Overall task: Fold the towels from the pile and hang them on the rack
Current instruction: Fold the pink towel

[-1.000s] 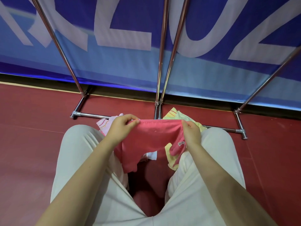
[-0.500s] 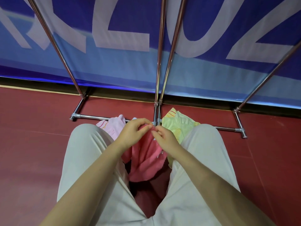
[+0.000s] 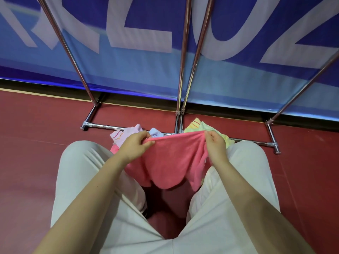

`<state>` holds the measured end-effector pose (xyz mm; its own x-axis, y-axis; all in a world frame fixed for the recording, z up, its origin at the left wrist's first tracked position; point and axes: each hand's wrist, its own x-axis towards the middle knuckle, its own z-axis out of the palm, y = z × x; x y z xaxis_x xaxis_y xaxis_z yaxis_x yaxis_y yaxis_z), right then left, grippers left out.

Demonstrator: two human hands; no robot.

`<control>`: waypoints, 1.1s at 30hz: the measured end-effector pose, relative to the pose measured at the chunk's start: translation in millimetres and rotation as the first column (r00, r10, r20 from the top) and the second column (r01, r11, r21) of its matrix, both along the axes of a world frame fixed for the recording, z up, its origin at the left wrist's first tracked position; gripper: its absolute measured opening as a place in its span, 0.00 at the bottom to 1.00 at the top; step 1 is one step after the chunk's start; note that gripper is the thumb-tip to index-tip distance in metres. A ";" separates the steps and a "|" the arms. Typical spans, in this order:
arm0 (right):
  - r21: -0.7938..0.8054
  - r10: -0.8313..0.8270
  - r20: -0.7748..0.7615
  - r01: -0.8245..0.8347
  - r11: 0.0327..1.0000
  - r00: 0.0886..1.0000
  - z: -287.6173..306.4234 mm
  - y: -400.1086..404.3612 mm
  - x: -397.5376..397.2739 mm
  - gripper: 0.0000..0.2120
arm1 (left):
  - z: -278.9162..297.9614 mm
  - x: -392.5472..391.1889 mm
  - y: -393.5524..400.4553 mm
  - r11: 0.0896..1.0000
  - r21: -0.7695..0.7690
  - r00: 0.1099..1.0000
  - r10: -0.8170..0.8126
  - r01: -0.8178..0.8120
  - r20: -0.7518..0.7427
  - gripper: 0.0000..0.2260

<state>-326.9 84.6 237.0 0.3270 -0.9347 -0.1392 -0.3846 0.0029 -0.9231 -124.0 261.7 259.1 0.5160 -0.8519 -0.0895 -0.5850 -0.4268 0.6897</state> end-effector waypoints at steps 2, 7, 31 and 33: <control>0.024 -0.062 -0.005 0.062 0.998 0.998 1.6 -5.5 -4.8 0.16 | -2.6 4.1 1.9 0.997 0.066 0.999 0.040 -0.040 0.001 0.10; 0.091 -0.164 0.035 0.161 0.983 0.986 5.7 -13.2 -10.3 0.16 | 1.9 5.8 -1.5 0.983 0.050 0.973 0.185 -0.180 -0.138 0.13; 0.571 -0.027 0.306 -0.161 0.805 0.952 6.5 22.9 13.9 0.09 | -2.2 -40.2 -24.4 0.729 -0.034 0.516 0.450 -0.684 -0.729 0.10; 0.588 -0.094 0.402 -0.178 0.789 0.911 19.5 28.8 19.9 0.08 | -3.7 -58.4 -29.6 0.766 -0.070 0.551 0.392 -0.639 -0.737 0.08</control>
<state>-307.1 113.5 256.5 0.5158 -0.6837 -0.5161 -0.0074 0.5989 -0.8008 -182.3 232.1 255.3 0.7804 -0.4961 -0.3806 0.3206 -0.2051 0.9248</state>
